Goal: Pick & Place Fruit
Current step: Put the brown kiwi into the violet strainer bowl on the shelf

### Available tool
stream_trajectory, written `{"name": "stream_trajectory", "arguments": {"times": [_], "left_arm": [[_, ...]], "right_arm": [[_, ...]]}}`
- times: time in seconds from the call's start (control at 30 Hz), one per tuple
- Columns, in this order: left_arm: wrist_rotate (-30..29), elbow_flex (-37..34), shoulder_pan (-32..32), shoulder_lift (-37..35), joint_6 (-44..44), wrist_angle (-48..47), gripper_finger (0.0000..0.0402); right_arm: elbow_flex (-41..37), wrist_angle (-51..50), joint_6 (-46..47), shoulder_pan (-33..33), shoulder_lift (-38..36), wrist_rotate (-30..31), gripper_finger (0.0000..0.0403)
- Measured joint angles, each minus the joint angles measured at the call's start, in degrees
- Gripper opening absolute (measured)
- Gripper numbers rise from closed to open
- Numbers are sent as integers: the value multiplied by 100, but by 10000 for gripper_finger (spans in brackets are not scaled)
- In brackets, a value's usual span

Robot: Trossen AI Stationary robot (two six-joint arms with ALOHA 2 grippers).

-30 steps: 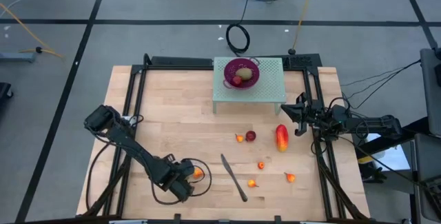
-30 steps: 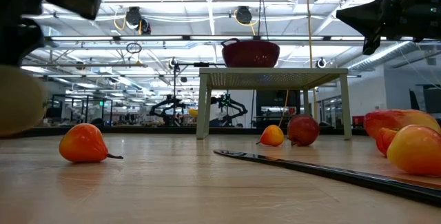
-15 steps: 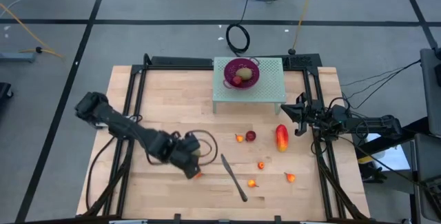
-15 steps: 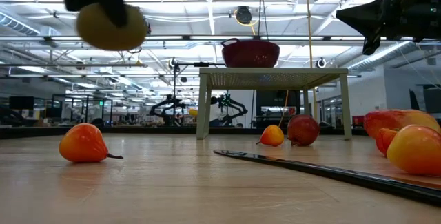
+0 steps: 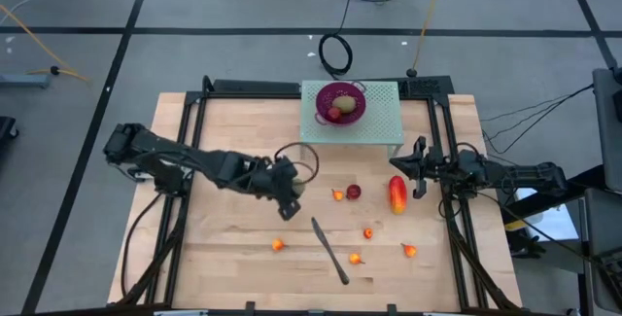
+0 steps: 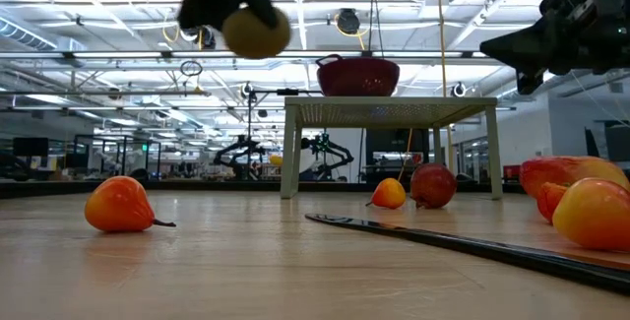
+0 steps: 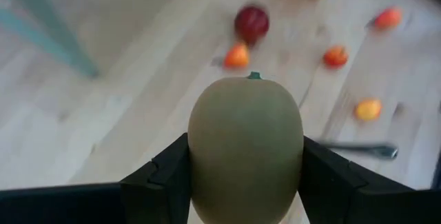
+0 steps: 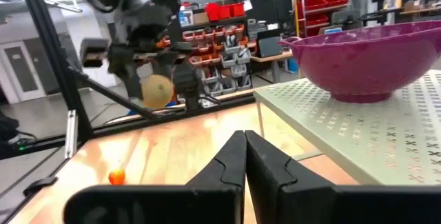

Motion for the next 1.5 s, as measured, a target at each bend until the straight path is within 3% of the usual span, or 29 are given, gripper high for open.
{"name": "stream_trajectory", "arguments": {"times": [0.57,1.17,1.5], "left_arm": [[-311,1286,1112,26,1527,743,196],[-306,1311,2128,31,2530,1849,199],[-175,1311,2366,31,2879,2181,195]], "right_arm": [[0,-66,-22,0,-1,14,0],[0,-53,-20,0,-1,15,0],[0,-53,-20,0,-1,17,0]]}}
